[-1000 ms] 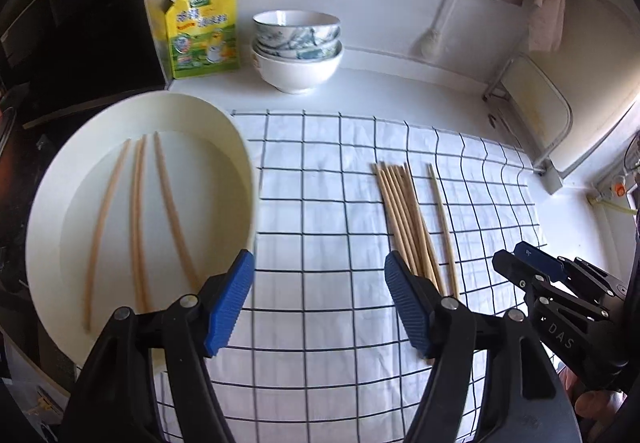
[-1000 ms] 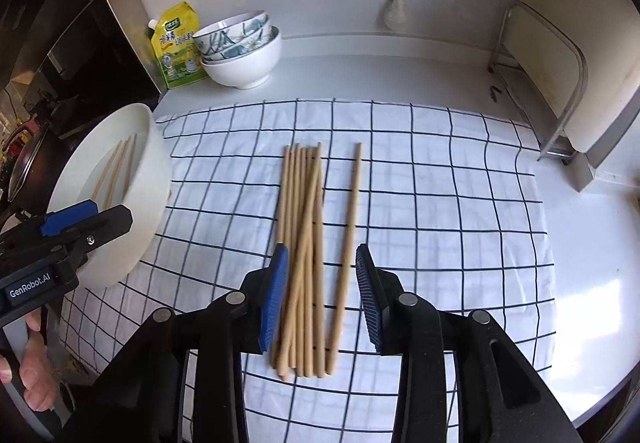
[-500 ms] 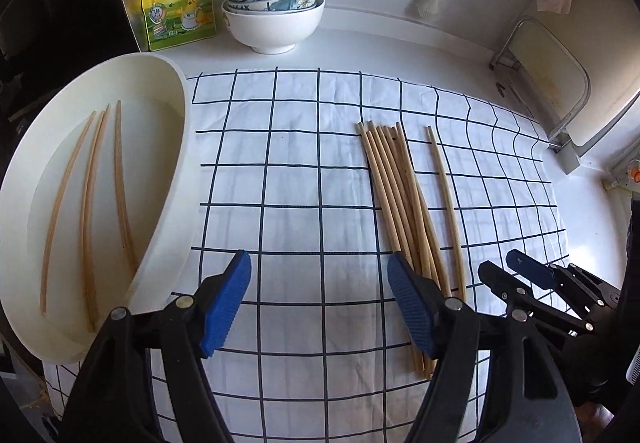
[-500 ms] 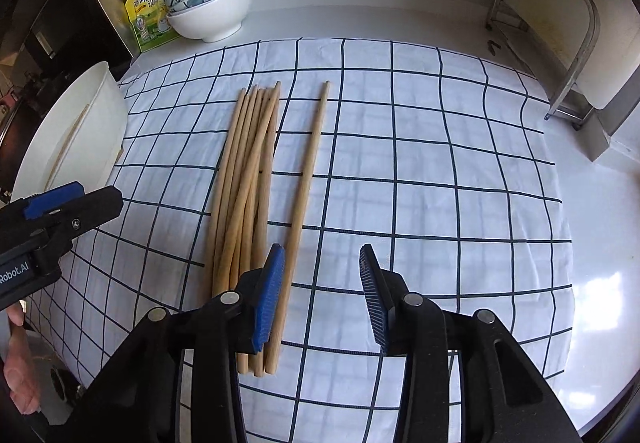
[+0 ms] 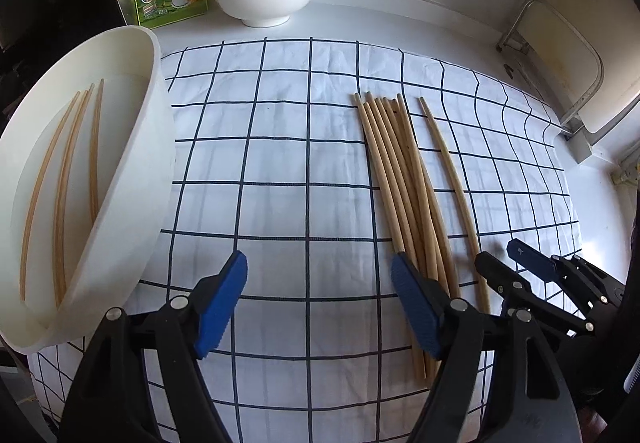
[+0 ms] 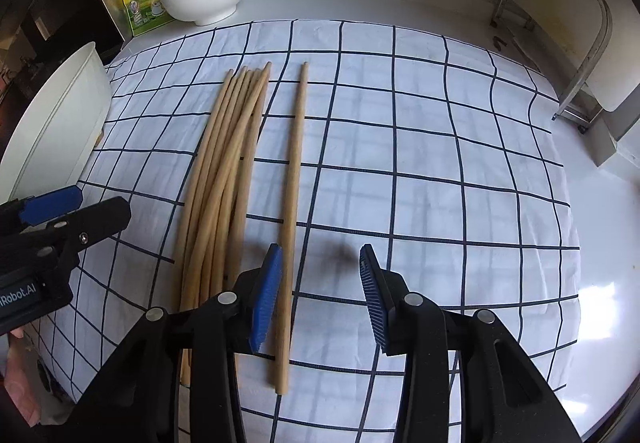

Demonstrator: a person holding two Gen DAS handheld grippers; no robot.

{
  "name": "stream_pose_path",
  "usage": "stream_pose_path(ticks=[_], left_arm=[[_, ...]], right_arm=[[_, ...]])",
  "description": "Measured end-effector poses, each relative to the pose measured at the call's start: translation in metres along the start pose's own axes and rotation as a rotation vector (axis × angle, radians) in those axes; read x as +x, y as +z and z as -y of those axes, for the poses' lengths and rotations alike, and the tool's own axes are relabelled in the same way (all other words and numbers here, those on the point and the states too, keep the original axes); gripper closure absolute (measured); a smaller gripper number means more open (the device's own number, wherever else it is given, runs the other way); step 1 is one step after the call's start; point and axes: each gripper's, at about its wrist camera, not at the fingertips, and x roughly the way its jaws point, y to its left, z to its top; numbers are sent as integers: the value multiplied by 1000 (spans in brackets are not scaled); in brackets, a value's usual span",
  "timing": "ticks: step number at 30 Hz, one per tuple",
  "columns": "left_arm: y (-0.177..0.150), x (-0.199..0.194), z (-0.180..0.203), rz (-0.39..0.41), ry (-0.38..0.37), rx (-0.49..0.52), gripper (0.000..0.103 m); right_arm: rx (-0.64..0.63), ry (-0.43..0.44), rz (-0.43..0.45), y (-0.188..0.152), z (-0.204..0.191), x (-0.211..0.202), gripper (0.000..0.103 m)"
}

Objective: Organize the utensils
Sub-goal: 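Move both open grippers back toward the chopstick pile on the cloth, then close the left gripper on one chopstick while the right gripper grasps another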

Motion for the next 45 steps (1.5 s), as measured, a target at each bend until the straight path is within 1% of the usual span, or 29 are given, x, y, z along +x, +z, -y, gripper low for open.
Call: stream_pose_path(ticks=[4, 8, 12, 16, 26, 29, 37, 40, 45], left_arm=[[-3, 8, 6, -19, -3, 5, 30], [-4, 14, 13, -28, -12, 17, 30], [-6, 20, 18, -41, -14, 30, 30], [-9, 28, 22, -61, 1, 40, 29], [-10, 28, 33, -49, 68, 80, 26], [-11, 32, 28, -73, 81, 67, 25], [-15, 26, 10, -72, 80, 25, 26], [-16, 22, 5, -55, 69, 7, 26], [-9, 22, 4, -30, 62, 1, 26]], right_arm=[[17, -13, 2, -2, 11, -1, 65], [44, -1, 3, -5, 22, -1, 63], [42, 4, 22, -7, 24, -7, 63], [50, 9, 28, -5, 26, -9, 63], [55, 13, 31, -4, 25, -11, 63], [50, 9, 33, -4, 24, -12, 63], [34, 15, 30, -3, 21, -11, 63], [29, 23, 31, -2, 20, -10, 62], [-8, 23, 35, 3, 16, -6, 61]])
